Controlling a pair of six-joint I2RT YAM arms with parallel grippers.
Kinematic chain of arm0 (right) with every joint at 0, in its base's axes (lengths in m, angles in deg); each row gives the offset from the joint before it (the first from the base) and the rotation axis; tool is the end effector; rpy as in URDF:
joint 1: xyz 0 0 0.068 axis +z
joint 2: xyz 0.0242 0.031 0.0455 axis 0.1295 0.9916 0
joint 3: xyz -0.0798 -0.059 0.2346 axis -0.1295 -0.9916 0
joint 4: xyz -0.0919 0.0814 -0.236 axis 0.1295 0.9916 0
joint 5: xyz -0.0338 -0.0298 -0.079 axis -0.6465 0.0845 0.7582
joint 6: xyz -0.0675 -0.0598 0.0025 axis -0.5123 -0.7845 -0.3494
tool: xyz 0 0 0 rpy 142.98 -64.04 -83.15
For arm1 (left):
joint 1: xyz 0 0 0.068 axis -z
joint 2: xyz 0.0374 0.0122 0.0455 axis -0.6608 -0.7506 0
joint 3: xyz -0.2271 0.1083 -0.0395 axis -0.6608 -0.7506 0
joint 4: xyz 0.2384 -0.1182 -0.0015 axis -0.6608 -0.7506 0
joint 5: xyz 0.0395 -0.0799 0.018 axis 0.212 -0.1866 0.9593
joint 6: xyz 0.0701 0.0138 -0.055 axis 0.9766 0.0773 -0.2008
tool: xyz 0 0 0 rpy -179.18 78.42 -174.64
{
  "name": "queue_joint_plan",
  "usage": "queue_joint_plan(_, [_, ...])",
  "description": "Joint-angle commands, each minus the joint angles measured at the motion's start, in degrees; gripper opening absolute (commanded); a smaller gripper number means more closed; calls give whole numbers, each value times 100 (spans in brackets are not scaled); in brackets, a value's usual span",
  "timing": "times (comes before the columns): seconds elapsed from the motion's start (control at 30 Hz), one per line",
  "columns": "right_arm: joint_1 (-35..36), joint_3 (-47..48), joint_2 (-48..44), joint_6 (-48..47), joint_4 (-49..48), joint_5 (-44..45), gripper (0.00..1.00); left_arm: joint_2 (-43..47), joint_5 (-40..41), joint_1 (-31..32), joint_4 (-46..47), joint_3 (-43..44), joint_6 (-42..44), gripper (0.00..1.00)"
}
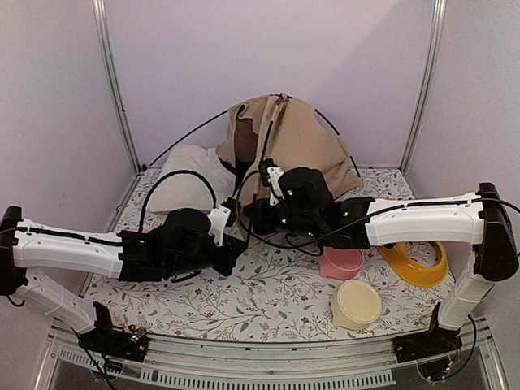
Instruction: Set up the pet tent
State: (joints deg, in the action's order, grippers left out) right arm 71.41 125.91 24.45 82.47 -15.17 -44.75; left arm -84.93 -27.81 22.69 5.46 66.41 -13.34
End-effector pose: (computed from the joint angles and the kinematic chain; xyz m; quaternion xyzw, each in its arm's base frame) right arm 0.2111 0.3914 0.2451 -0.1812 0.8094 0.3398 0.4434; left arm 0.1673 -0.2902 0.1938 0.2143 0.8303 -0.2600 0.4439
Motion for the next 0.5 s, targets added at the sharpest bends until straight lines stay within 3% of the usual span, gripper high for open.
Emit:
queue_joint_plan(0.0, [-71,8,-174,-165,857,-646,15,236,164,-69,1274,97,-130,0])
queue_joint_plan(0.2, [-103,231,-429,-240,1129,-972,36,150,157,-104,1346,89,-150,0])
queue_joint_plan(0.47, [-253,180,-792,266,1638,-621,50,-130,-77,-102,1561,240,-139,0])
